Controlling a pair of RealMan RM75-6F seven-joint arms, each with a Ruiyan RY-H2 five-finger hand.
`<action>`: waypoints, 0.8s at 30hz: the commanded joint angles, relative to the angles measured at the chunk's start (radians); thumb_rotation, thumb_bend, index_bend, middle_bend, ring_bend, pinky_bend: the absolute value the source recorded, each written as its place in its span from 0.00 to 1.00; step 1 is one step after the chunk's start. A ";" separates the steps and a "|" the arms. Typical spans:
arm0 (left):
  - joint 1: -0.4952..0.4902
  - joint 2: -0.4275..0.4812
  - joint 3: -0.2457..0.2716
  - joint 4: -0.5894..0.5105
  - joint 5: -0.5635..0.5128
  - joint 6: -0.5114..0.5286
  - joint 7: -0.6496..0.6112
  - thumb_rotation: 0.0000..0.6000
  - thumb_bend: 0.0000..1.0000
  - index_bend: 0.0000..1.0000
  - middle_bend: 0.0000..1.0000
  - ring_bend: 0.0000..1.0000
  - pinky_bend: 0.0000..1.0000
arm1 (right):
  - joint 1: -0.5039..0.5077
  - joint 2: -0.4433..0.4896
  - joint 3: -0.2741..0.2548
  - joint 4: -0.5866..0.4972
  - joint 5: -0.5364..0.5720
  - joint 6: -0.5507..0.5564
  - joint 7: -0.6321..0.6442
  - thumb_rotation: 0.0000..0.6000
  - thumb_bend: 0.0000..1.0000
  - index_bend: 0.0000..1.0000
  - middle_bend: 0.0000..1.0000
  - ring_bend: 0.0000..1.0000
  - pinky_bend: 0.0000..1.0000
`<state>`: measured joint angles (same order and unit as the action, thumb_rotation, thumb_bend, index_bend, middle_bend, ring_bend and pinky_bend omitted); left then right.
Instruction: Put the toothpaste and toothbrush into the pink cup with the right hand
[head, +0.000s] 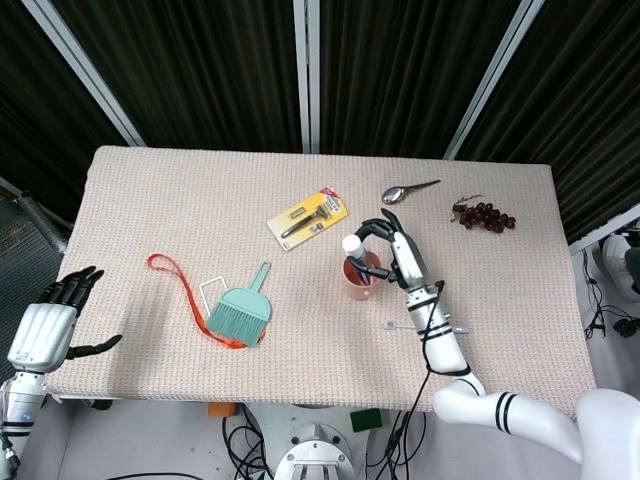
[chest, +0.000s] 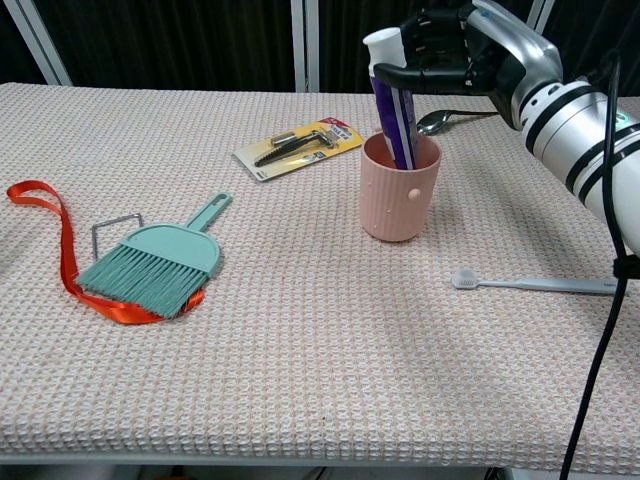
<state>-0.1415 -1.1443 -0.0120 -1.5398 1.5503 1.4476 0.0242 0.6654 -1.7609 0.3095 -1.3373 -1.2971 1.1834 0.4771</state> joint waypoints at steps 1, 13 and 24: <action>0.000 -0.001 0.000 0.001 0.000 -0.001 0.000 0.65 0.09 0.09 0.08 0.11 0.22 | -0.011 -0.014 -0.016 0.026 -0.010 0.000 0.018 1.00 0.66 0.76 0.64 0.23 0.00; 0.003 -0.006 0.002 0.006 -0.002 0.001 -0.003 0.68 0.09 0.09 0.08 0.11 0.22 | -0.024 -0.043 -0.039 0.088 -0.046 -0.004 0.056 1.00 0.65 0.76 0.62 0.22 0.00; 0.002 -0.009 0.002 0.013 -0.007 -0.004 -0.008 0.72 0.09 0.09 0.08 0.11 0.22 | -0.016 -0.070 -0.044 0.144 -0.056 -0.031 0.073 1.00 0.64 0.75 0.58 0.19 0.00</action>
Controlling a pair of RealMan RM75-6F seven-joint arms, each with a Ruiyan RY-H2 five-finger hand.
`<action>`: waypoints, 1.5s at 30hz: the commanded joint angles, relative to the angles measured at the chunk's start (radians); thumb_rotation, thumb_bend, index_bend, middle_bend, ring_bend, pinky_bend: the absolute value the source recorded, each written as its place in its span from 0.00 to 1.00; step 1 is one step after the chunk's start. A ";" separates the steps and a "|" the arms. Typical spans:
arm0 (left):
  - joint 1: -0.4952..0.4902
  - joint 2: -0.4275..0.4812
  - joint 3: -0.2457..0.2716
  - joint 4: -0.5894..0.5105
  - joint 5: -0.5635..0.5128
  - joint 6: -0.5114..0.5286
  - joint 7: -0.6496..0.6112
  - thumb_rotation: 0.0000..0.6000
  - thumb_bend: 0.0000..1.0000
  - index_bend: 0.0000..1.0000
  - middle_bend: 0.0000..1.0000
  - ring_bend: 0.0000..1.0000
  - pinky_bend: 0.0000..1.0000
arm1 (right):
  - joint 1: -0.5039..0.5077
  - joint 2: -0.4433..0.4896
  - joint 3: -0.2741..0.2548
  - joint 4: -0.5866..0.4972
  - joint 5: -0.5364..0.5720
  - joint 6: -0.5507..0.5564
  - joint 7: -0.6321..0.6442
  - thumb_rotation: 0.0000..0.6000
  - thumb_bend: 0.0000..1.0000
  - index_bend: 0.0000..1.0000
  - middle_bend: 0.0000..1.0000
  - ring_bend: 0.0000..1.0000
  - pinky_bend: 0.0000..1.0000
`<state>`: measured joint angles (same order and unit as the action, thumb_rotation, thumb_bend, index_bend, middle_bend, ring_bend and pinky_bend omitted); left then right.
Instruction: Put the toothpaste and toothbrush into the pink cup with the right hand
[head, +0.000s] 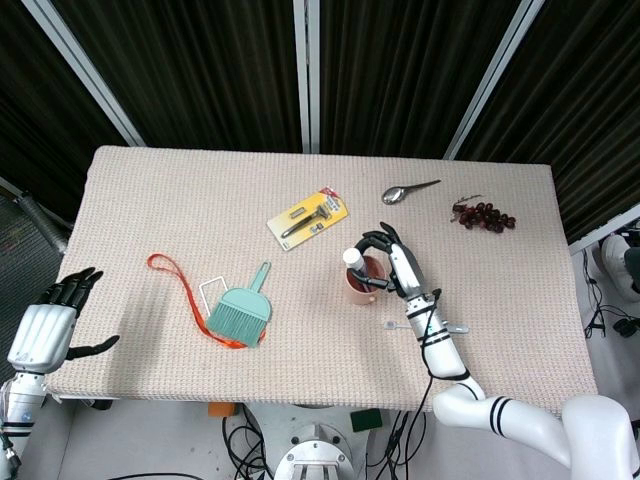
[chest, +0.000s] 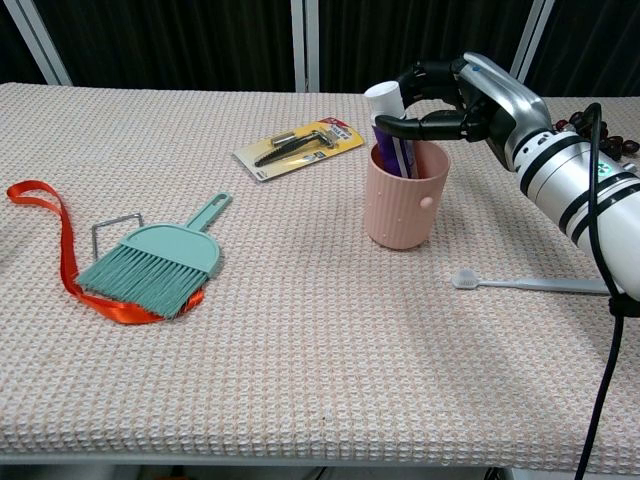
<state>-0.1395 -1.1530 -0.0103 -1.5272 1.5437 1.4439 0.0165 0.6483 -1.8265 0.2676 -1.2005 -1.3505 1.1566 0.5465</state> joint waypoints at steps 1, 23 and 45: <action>0.000 0.000 0.000 0.001 -0.001 -0.001 0.000 0.72 0.09 0.09 0.08 0.11 0.22 | 0.001 -0.006 -0.002 0.011 -0.004 -0.005 0.005 1.00 0.64 0.75 0.58 0.19 0.00; 0.000 -0.001 0.001 0.001 -0.011 -0.012 -0.004 0.77 0.09 0.09 0.08 0.11 0.22 | -0.001 -0.011 -0.011 0.033 -0.023 -0.029 0.048 1.00 0.44 0.58 0.44 0.09 0.00; -0.001 0.008 0.001 -0.008 -0.018 -0.019 0.006 0.84 0.09 0.09 0.08 0.11 0.22 | -0.008 -0.004 -0.029 0.055 -0.051 -0.033 0.103 1.00 0.33 0.24 0.21 0.00 0.00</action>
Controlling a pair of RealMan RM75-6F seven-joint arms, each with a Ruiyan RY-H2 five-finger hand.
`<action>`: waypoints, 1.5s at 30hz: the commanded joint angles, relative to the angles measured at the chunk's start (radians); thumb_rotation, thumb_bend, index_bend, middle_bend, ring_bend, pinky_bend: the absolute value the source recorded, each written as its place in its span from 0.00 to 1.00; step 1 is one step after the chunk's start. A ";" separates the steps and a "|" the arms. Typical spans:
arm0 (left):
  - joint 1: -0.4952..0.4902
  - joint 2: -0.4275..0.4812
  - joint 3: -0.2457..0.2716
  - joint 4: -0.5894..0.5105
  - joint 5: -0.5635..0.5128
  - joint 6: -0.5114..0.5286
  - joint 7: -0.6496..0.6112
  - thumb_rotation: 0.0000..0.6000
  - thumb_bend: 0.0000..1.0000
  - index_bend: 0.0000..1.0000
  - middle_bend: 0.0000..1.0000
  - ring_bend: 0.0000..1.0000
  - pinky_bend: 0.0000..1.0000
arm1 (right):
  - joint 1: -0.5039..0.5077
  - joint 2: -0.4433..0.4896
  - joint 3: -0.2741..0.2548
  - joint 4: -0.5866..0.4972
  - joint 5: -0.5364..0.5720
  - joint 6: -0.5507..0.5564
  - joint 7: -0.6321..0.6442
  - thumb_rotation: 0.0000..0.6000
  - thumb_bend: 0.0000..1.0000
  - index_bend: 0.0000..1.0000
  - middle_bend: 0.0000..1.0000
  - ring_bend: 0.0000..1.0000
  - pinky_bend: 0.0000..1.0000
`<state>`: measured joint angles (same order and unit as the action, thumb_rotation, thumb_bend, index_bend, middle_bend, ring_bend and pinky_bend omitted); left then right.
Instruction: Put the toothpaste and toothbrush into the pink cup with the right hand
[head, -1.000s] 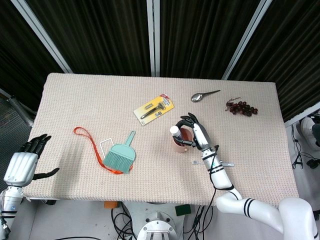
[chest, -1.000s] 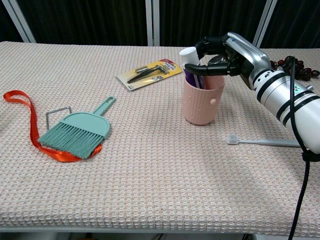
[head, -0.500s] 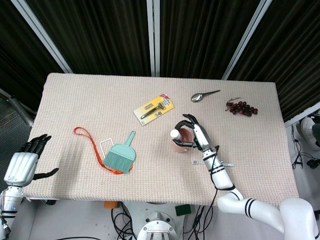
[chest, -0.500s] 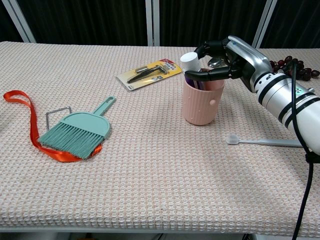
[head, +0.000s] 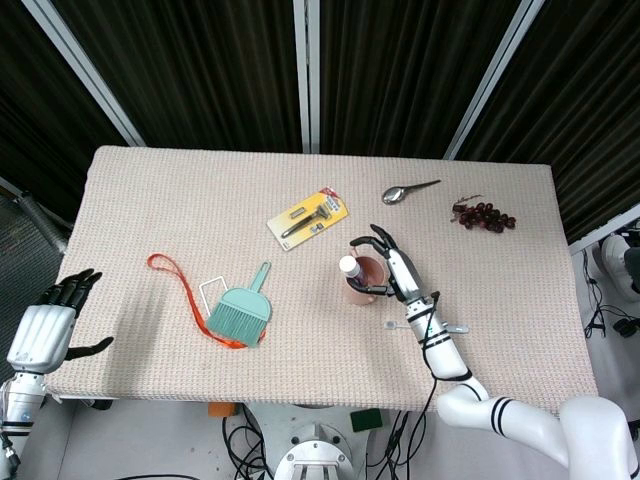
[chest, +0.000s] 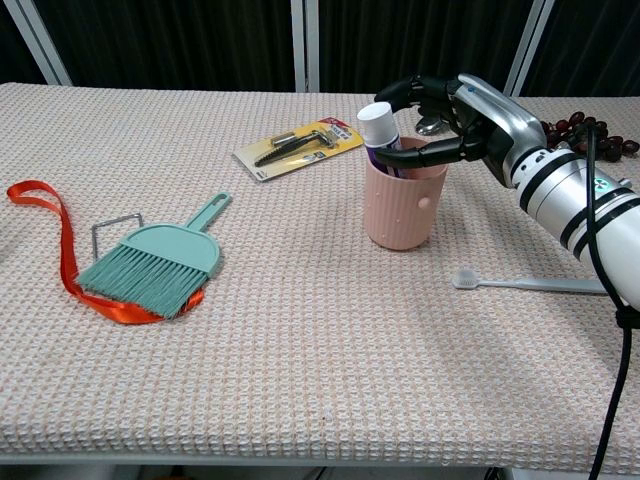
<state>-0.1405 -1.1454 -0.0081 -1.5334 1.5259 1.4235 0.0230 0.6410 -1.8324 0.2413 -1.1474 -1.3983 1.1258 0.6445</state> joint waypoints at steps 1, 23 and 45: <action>0.001 0.001 -0.001 -0.002 0.000 0.003 -0.001 0.84 0.09 0.09 0.08 0.11 0.22 | -0.001 0.003 -0.004 0.003 -0.004 -0.002 0.010 1.00 0.32 0.21 0.18 0.00 0.00; 0.016 0.021 0.010 0.004 0.016 0.023 -0.005 0.87 0.09 0.09 0.08 0.11 0.22 | -0.227 0.461 -0.146 -0.446 0.001 0.166 -0.705 1.00 0.33 0.20 0.23 0.00 0.00; 0.021 0.017 0.015 0.030 0.014 0.018 -0.035 0.87 0.09 0.09 0.08 0.11 0.23 | -0.231 0.374 -0.214 -0.569 0.262 0.042 -1.182 1.00 0.53 0.48 0.41 0.07 0.00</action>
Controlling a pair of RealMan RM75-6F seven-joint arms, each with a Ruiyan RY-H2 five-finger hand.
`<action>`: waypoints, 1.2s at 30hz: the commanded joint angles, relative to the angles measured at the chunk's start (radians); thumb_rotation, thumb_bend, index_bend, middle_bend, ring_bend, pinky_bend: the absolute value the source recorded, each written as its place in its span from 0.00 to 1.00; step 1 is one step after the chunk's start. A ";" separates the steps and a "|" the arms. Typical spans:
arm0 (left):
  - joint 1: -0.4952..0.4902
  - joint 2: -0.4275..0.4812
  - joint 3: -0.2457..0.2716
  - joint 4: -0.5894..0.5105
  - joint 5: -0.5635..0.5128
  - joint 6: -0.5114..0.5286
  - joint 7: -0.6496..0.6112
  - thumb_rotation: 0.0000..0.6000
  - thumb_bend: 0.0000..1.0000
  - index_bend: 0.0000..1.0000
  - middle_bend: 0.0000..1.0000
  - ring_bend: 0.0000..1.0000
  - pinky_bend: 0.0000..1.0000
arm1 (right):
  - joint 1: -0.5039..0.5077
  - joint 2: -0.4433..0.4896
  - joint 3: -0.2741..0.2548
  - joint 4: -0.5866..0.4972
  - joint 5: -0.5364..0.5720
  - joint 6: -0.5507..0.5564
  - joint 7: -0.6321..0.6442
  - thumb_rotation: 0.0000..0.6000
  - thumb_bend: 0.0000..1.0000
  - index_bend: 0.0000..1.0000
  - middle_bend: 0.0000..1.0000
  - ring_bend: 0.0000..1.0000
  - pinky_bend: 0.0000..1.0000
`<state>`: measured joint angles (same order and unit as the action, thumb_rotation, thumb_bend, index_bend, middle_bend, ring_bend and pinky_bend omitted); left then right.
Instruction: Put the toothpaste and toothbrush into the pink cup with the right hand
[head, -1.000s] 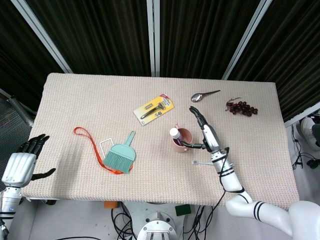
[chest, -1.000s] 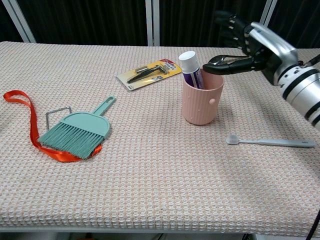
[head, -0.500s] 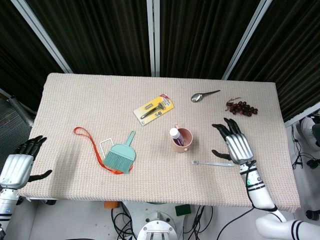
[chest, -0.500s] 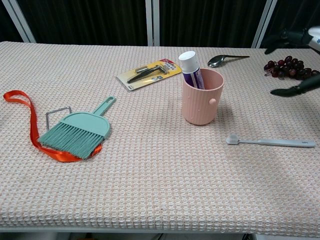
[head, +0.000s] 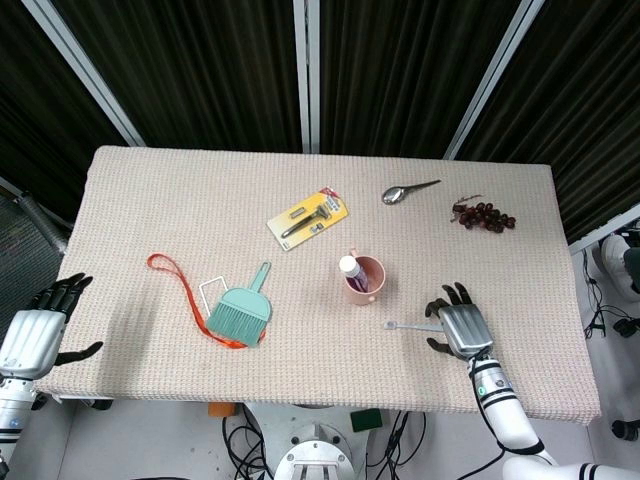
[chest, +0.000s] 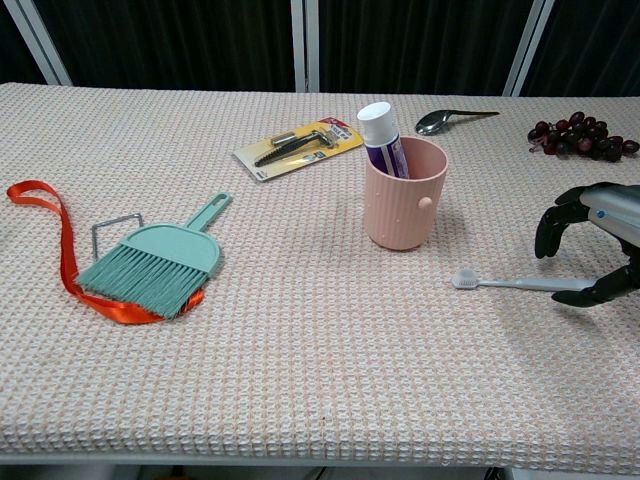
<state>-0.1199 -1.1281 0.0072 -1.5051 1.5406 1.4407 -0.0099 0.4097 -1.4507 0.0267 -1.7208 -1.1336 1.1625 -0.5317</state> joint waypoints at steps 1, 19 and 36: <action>0.001 0.000 0.000 0.003 -0.001 0.001 -0.003 0.87 0.09 0.09 0.08 0.11 0.23 | 0.000 -0.011 0.002 0.006 -0.003 0.009 -0.011 1.00 0.54 0.49 0.41 0.07 0.00; 0.006 -0.004 0.002 0.023 -0.002 0.000 -0.018 0.87 0.08 0.09 0.08 0.11 0.23 | 0.014 -0.068 0.017 0.063 0.041 -0.003 -0.054 1.00 0.60 0.54 0.35 0.08 0.00; 0.007 -0.011 0.001 0.038 -0.003 -0.002 -0.033 0.87 0.08 0.09 0.08 0.11 0.23 | 0.033 -0.087 0.014 0.069 0.081 -0.023 -0.099 1.00 0.68 0.56 0.25 0.03 0.00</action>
<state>-0.1130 -1.1391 0.0083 -1.4670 1.5378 1.4385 -0.0428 0.4420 -1.5369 0.0410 -1.6523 -1.0535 1.1401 -0.6307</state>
